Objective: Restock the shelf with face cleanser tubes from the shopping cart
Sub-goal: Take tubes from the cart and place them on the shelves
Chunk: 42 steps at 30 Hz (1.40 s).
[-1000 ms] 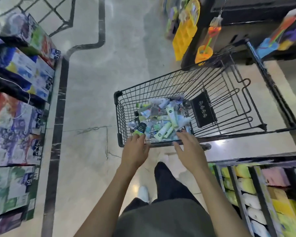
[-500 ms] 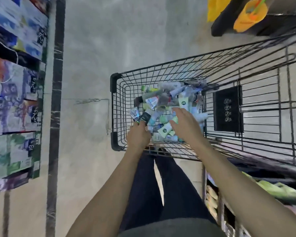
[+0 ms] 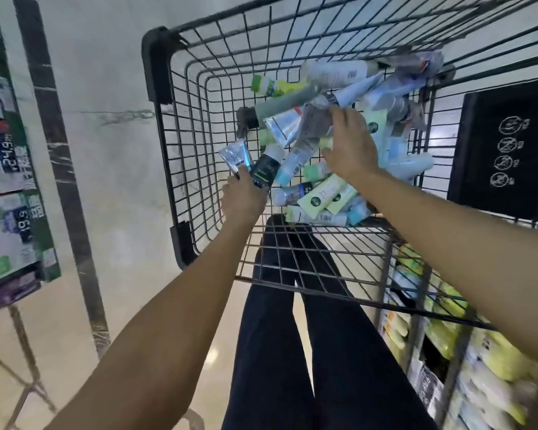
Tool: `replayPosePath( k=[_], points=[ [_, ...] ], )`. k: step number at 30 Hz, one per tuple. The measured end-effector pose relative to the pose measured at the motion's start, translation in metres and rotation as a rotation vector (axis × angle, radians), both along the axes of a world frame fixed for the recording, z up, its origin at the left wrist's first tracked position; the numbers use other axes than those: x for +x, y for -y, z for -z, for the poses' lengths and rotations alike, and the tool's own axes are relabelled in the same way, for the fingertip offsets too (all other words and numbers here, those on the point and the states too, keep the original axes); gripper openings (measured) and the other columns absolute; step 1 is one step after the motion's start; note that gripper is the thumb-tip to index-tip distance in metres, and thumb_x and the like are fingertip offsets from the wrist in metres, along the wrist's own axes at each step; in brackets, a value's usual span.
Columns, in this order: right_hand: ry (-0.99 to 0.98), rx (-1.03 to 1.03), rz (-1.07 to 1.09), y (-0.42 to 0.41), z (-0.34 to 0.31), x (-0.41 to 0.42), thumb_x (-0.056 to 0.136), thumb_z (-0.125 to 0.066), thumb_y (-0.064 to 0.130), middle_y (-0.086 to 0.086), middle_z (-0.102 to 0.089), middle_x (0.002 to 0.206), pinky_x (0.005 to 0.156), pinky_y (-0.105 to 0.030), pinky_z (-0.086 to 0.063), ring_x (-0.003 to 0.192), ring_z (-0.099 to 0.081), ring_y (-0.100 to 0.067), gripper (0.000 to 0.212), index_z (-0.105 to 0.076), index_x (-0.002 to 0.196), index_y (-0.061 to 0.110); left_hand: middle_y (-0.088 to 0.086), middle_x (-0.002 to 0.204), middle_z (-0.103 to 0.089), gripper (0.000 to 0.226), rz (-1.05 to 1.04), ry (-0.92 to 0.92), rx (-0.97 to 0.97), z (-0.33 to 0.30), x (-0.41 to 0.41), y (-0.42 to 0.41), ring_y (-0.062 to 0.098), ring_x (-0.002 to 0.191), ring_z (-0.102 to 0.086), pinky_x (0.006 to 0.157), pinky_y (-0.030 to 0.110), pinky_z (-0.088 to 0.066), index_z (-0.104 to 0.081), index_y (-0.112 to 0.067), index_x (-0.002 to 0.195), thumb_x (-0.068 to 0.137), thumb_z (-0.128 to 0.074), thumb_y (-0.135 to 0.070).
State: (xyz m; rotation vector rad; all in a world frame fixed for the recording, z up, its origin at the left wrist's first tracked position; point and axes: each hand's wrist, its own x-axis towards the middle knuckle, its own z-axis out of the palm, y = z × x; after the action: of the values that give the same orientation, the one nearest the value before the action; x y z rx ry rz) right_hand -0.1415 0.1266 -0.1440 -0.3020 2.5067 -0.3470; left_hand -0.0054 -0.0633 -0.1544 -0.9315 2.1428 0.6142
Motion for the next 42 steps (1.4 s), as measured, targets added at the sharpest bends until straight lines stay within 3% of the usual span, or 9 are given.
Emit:
replayPosePath(
  k=[6, 12, 17, 22, 26, 29, 33, 36, 42],
  points=[
    [-0.116, 0.013, -0.053, 0.007, 0.030, -0.002, 0.082, -0.082, 0.012, -0.020, -0.045, 0.140, 0.099, -0.047, -0.048, 0.127, -0.047, -0.038, 0.085, -0.034, 0.152, 0.008, 0.011, 0.114, -0.064, 0.063, -0.123, -0.087, 0.040, 0.012, 0.008, 0.002, 0.034, 0.103, -0.063, 0.081, 0.043, -0.054, -0.046, -0.022, 0.136, 0.084, -0.074, -0.042],
    [-0.129, -0.035, -0.030, 0.010, 0.026, -0.009, 0.084, -0.075, 0.013, -0.016, -0.054, 0.136, 0.099, -0.047, -0.046, 0.124, -0.050, -0.036, 0.076, -0.039, 0.151, 0.012, -0.002, 0.097, -0.067, 0.039, -0.389, -0.187, 0.151, 0.006, 0.010, 0.002, 0.017, 0.084, -0.066, 0.070, 0.032, -0.054, -0.065, -0.011, 0.119, 0.083, -0.079, -0.018],
    [0.104, -0.390, 0.388, 0.007, -0.018, -0.007, 0.086, -0.068, 0.016, 0.004, -0.060, 0.105, 0.064, -0.032, -0.045, 0.083, -0.058, -0.016, 0.055, -0.045, 0.136, 0.019, 0.000, 0.079, -0.070, 0.014, -0.610, -0.342, 0.206, -0.020, 0.004, 0.002, 0.017, 0.070, -0.065, 0.072, 0.043, -0.059, -0.070, -0.012, 0.091, 0.083, -0.079, -0.019],
    [0.428, -0.765, 0.825, 0.004, -0.083, 0.010, 0.094, -0.069, 0.016, 0.008, -0.071, 0.102, 0.076, -0.026, -0.050, 0.081, -0.066, 0.001, 0.028, -0.064, 0.120, 0.021, 0.011, 0.078, -0.071, 0.035, -0.702, -0.465, 0.305, -0.072, -0.011, 0.004, 0.020, 0.070, -0.067, 0.065, 0.040, -0.056, -0.068, -0.004, 0.084, 0.087, -0.079, -0.038],
    [0.555, -1.000, 0.989, -0.004, -0.140, 0.034, 0.090, -0.067, 0.014, -0.008, -0.075, 0.120, 0.097, -0.051, -0.054, 0.113, -0.069, -0.039, 0.030, -0.066, 0.119, 0.025, 0.011, 0.086, -0.071, 0.018, -0.605, -0.520, 0.403, -0.137, -0.019, 0.006, 0.017, 0.078, -0.063, 0.076, 0.038, -0.054, -0.069, -0.005, 0.090, 0.083, -0.081, -0.016],
    [0.528, -1.090, 1.015, -0.010, -0.191, 0.047, 0.093, -0.066, 0.000, -0.008, -0.072, 0.126, 0.108, -0.056, -0.049, 0.121, -0.065, -0.038, 0.036, -0.063, 0.119, 0.026, 0.004, 0.092, -0.074, 0.018, -0.612, -0.604, 0.496, -0.198, -0.020, 0.005, 0.020, 0.089, -0.068, 0.088, 0.043, -0.057, -0.073, -0.015, 0.096, 0.081, -0.082, -0.019],
    [0.495, -1.190, 0.997, -0.019, -0.262, 0.065, 0.089, -0.070, -0.005, -0.016, -0.070, 0.128, 0.108, -0.057, -0.048, 0.121, -0.065, -0.041, 0.044, -0.063, 0.120, 0.026, 0.012, 0.104, -0.074, 0.029, -0.689, -0.699, 0.624, -0.277, -0.018, -0.005, 0.022, 0.095, -0.067, 0.092, 0.038, -0.055, -0.072, -0.007, 0.109, 0.083, -0.082, -0.015],
    [0.443, -1.265, 0.991, -0.028, -0.315, 0.075, 0.089, -0.068, -0.006, -0.012, -0.075, 0.116, 0.099, -0.052, -0.053, 0.104, -0.071, -0.034, 0.045, -0.060, 0.126, 0.017, 0.010, 0.105, -0.074, 0.032, -0.766, -0.777, 0.700, -0.328, -0.015, -0.015, 0.028, 0.100, -0.067, 0.097, 0.042, -0.053, -0.070, -0.004, 0.107, 0.081, -0.083, -0.019],
    [0.388, -1.367, 0.902, -0.043, -0.401, 0.102, 0.091, -0.066, -0.003, -0.021, -0.072, 0.120, 0.091, -0.048, -0.056, 0.098, -0.071, -0.031, 0.039, -0.061, 0.125, 0.013, -0.004, 0.081, -0.074, 0.014, -0.821, -0.868, 0.880, -0.406, -0.022, -0.031, 0.010, 0.075, -0.067, 0.071, 0.034, -0.052, -0.070, -0.007, 0.099, 0.093, -0.073, -0.020]
  ],
)
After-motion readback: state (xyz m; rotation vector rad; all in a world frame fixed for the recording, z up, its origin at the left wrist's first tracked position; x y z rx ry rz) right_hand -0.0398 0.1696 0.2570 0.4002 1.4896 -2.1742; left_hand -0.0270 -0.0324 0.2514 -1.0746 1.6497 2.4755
